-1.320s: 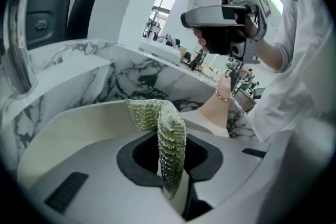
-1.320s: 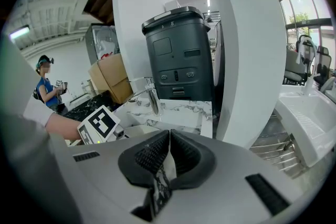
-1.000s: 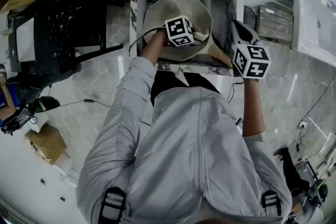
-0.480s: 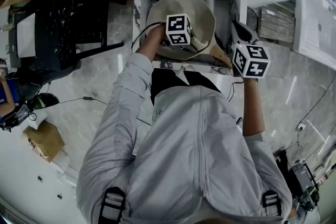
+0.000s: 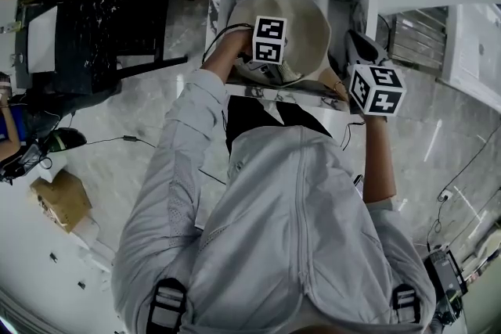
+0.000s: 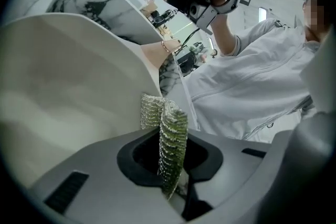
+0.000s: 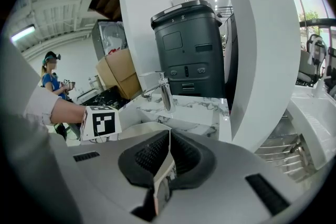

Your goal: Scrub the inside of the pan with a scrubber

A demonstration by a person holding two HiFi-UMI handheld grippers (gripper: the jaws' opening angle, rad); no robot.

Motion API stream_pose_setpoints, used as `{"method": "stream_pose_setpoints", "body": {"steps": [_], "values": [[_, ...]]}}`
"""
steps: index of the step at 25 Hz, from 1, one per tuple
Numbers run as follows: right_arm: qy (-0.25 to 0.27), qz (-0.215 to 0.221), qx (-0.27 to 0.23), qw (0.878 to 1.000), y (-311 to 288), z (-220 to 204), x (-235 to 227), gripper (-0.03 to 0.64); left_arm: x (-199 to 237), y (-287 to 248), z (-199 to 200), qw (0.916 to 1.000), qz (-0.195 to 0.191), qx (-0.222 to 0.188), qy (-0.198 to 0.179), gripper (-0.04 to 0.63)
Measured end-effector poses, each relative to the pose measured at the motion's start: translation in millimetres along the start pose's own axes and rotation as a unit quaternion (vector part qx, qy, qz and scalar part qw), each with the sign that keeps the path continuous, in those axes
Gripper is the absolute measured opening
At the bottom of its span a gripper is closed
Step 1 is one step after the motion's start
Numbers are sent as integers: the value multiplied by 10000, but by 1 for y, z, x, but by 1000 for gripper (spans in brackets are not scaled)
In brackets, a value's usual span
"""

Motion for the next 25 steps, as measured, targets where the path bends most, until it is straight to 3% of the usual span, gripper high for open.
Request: {"method": "stream_pose_setpoints", "body": {"steps": [12, 17, 21, 23, 25], "values": [[29, 86, 78, 9999, -11, 3, 0, 36, -2, -2, -39, 9927, -96, 1105, 470, 66], [70, 177, 173, 9997, -31, 10, -1, 37, 6, -1, -69, 9772, 103, 1995, 717, 66], [56, 228, 174, 9996, -43, 12, 1, 37, 11, 3, -78, 9720, 273, 2185, 816, 66], [-53, 333, 168, 9993, -48, 13, 3, 37, 15, 5, -84, 9669, 475, 2343, 891, 66], [-122, 398, 172, 9990, -51, 15, 2, 36, 23, 8, -92, 9565, 852, 2645, 882, 66]]}}
Point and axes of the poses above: the fingertips, and each gripper's own axes: y backward along the fingers, x to its left, z out of its top, the point moved 4 cm from there along y, backward along the fingers, and after that the axes turned 15 degrees about x, right-handed, at the moved point
